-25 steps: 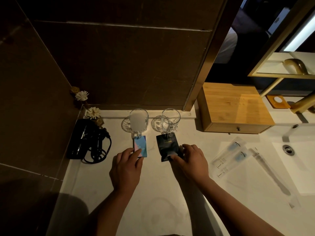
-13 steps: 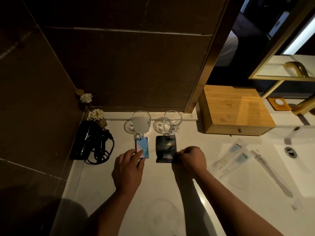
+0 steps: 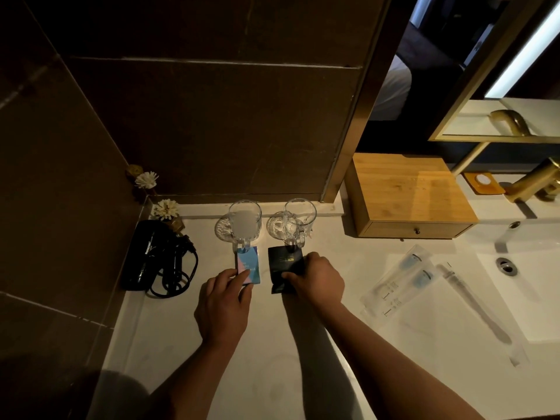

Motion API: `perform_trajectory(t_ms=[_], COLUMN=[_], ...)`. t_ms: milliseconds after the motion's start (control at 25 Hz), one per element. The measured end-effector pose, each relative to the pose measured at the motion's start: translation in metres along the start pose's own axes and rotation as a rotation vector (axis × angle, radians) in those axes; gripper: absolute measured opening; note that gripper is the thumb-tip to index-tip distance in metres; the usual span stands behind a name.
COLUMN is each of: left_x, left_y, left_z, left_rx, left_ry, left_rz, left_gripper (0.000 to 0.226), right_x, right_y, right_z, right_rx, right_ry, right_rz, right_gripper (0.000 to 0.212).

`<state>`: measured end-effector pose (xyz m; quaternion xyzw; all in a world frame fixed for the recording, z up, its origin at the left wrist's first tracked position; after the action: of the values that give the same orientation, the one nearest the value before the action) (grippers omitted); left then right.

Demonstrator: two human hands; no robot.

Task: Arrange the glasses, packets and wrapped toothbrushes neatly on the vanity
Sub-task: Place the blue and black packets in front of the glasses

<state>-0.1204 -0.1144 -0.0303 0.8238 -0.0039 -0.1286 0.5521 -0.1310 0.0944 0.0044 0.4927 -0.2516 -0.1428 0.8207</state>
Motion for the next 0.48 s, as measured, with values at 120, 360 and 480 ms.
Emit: perform_trajectory(t_ms=[120, 360, 480], left_x=[0.000, 0.000, 0.000], left_y=[0.002, 0.003, 0.002], left_z=[-0.001, -0.001, -0.001], left_rx=[0.018, 0.023, 0.001], left_ry=[-0.005, -0.005, -0.014], left_rz=[-0.016, -0.035, -0.022], left_gripper=[0.032, 0.030, 0.029], right_x=[-0.006, -0.007, 0.006], right_y=[-0.002, 0.006, 0.013], right_z=[-0.009, -0.017, -0.023], right_rx=[-0.172, -0.098, -0.037], right_ry=[-0.142, -0.096, -0.009], right_rz=[0.063, 0.059, 0.023], right_gripper=[0.036, 0.028, 0.041])
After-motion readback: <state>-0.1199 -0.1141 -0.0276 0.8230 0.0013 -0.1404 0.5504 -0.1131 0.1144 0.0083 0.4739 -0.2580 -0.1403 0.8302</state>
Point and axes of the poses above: each hand's wrist, its own x-axis away from the middle knuckle, its own y-axis out of the back of the hand, z = x × y, the point moved 4 cm from there along -x, towards the middle knuckle, and after that the axes turned 7 degrees about -y, right-handed, at the moved point
